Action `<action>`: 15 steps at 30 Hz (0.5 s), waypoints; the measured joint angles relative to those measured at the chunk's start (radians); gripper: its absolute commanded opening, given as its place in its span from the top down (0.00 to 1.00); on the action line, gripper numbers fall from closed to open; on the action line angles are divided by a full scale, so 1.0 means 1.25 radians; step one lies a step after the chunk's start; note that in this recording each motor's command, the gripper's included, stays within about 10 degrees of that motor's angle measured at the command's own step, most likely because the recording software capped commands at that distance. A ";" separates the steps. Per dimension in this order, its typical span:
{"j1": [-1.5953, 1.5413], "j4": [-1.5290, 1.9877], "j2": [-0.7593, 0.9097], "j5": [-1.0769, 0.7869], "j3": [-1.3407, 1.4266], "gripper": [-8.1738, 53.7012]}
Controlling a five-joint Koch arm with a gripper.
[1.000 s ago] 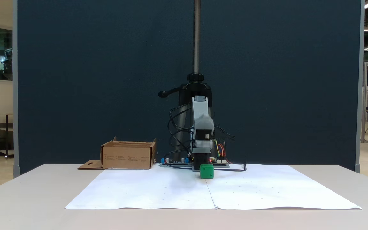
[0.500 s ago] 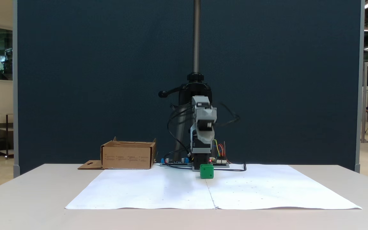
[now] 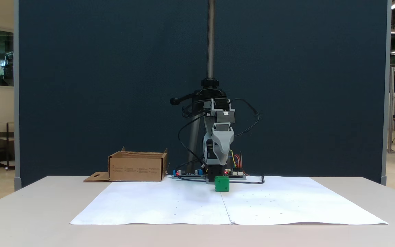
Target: Grasp a green dice and put it in the bin.
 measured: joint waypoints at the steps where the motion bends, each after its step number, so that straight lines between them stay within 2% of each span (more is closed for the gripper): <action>1: 0.000 0.031 0.000 0.000 0.000 0.21; 6: 0.000 0.109 0.000 0.000 0.000 0.16; 15: 0.016 0.158 0.000 0.000 0.001 0.16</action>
